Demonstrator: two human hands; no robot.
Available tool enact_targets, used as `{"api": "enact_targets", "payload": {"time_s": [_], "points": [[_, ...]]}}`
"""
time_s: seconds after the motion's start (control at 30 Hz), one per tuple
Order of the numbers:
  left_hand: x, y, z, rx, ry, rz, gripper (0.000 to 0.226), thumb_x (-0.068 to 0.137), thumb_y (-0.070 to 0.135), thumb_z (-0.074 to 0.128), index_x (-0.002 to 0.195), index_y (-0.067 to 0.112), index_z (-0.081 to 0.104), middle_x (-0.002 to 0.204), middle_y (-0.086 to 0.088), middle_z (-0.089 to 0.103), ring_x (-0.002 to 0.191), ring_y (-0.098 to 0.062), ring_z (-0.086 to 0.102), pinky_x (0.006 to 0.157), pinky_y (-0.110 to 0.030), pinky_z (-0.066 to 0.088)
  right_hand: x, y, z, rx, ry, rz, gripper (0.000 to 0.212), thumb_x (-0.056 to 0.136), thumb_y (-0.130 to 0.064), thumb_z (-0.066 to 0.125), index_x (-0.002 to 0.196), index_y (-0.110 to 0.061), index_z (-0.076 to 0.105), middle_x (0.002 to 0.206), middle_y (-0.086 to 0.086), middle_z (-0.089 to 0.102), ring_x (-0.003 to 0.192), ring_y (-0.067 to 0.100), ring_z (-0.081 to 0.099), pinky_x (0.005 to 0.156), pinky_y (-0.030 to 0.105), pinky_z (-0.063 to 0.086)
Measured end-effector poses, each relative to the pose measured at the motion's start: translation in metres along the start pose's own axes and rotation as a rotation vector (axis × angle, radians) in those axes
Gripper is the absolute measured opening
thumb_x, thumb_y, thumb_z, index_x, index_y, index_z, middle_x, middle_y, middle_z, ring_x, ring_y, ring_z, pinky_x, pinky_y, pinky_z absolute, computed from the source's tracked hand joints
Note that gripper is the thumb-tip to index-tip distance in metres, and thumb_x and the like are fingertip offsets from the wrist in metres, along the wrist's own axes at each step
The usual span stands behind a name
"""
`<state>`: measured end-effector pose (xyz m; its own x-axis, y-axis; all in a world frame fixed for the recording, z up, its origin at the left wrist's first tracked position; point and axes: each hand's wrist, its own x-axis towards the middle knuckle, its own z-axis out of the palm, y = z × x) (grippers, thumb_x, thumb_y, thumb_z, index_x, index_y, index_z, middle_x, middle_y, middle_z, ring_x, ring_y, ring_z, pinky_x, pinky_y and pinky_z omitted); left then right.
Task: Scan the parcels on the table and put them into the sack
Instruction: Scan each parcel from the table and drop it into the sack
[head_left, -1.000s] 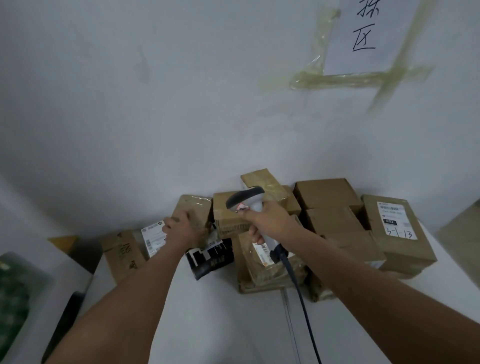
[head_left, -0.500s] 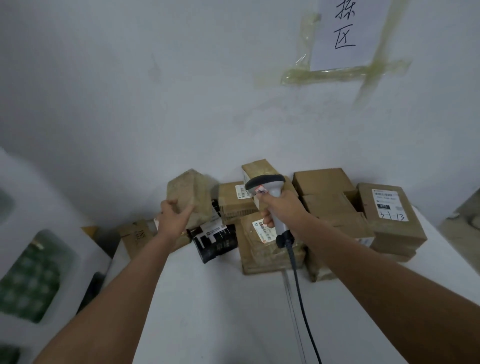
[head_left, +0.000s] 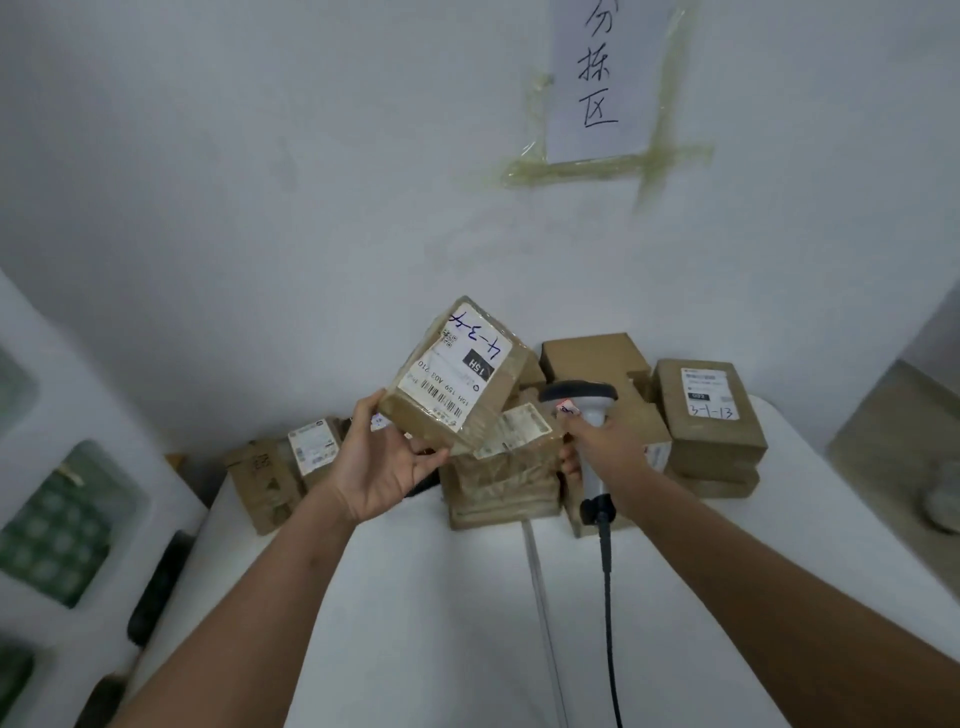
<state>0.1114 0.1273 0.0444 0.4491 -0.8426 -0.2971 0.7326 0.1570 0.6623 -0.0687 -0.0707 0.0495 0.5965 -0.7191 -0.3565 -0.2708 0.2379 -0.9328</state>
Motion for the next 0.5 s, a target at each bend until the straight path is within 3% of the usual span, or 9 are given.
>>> {"api": "enact_targets", "payload": {"time_s": [0.13,0.27,0.4,0.5], "points": [[0.003,-0.055,0.031,0.013,-0.067,-0.141,0.059,0.095,0.055,0.045,0.134,0.013,0.058,0.131,-0.017,0.061,0.103,-0.029,0.068,0.083,-0.039,0.06,-0.016,0.022,-0.055,0.029,0.088,0.007,0.031,0.092,-0.033,0.067,0.085,-0.003,0.063,0.06,0.011,0.063,0.048,0.02,0.056,0.051,0.029,0.048],[0.006,-0.125,0.046,0.084,-0.075,-0.299,0.062,0.094,0.056,0.046,0.134,0.011,0.06,0.132,-0.021,0.059,0.105,-0.033,0.062,0.082,-0.038,0.06,-0.036,0.054,-0.113,0.066,0.203,0.047,0.03,0.091,-0.03,0.069,0.083,-0.001,0.063,0.058,0.011,0.061,0.044,0.018,0.055,0.045,0.026,0.046],[0.007,-0.193,0.047,0.185,0.054,-0.506,0.069,0.092,0.059,0.048,0.132,0.004,0.06,0.097,-0.019,0.068,0.097,-0.04,0.064,0.072,-0.036,0.062,-0.062,0.086,-0.162,0.066,0.271,0.117,0.031,0.091,-0.032,0.069,0.088,-0.001,0.063,0.065,0.013,0.064,0.049,0.02,0.058,0.049,0.027,0.048],[0.003,-0.239,0.04,0.217,0.144,-0.622,0.072,0.092,0.062,0.046,0.131,0.003,0.06,0.094,-0.018,0.068,0.086,-0.038,0.066,0.078,-0.042,0.059,-0.081,0.114,-0.186,0.071,0.297,0.188,0.03,0.09,-0.03,0.069,0.093,-0.001,0.065,0.066,0.012,0.065,0.051,0.021,0.059,0.05,0.028,0.048]]}}
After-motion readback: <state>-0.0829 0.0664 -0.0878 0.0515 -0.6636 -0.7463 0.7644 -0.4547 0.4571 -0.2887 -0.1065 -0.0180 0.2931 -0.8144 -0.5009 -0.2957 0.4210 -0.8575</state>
